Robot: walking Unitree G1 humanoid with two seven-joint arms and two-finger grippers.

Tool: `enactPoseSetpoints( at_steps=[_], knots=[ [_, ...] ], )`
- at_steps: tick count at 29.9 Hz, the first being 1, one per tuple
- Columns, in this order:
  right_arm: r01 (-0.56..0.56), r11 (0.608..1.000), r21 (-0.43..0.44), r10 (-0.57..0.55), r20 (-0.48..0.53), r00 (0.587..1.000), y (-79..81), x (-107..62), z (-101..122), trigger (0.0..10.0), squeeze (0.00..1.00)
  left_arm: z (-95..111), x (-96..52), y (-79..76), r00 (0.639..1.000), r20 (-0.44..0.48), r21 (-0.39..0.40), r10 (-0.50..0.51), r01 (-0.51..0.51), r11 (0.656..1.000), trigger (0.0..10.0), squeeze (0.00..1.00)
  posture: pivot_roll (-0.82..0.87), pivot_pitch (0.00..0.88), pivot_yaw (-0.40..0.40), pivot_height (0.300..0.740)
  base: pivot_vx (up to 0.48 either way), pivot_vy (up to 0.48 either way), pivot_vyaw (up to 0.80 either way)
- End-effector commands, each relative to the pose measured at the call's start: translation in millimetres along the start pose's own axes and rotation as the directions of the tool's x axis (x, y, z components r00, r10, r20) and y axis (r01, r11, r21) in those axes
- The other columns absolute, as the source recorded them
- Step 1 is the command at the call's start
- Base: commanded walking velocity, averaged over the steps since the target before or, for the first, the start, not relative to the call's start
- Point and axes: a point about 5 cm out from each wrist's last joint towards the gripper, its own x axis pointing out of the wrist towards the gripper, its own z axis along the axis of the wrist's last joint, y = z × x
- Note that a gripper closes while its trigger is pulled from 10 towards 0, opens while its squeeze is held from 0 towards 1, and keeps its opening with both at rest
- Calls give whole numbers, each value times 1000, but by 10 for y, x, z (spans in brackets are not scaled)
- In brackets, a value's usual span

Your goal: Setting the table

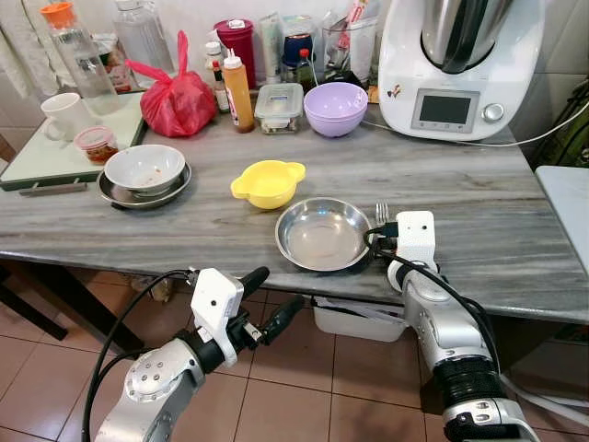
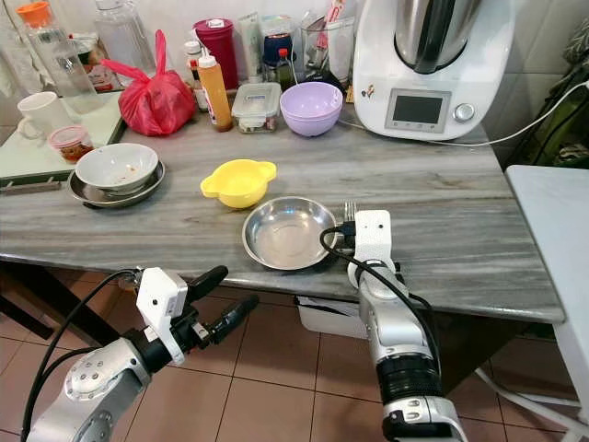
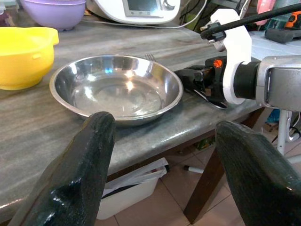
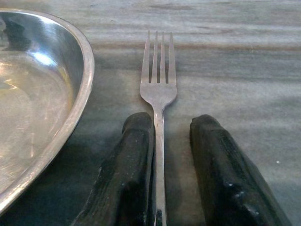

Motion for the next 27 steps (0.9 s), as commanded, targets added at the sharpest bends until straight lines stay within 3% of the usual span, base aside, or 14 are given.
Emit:
enactPoseSetpoints(
  at_steps=[1,8,17,23,27],
  knots=[
    [-8,1000,5,8,-28,1000,32,-17,-81,10000,1000,11,-13,34,1000,-10,23,7,-7,1000,10000,0,-116,58,73,740,0,0,0],
    [2,1000,-3,-1,129,992,2,-46,189,10000,1000,28,-10,58,1000,-3,30,15,-15,999,10000,0,-115,50,74,740,0,0,0],
    [44,999,-28,-36,228,973,-43,-95,355,10000,1000,47,-14,85,1000,4,35,25,-25,999,10000,0,-112,45,75,740,0,0,0],
    [71,995,-64,-45,340,940,-95,-157,514,10000,1000,79,-22,120,999,19,51,47,-48,998,10000,0,-109,42,74,740,0,0,0],
    [62,992,-107,-12,416,909,-159,-269,640,10000,1000,173,-24,139,991,77,58,113,-118,991,10000,0,-108,42,74,740,0,0,0]
  ],
)
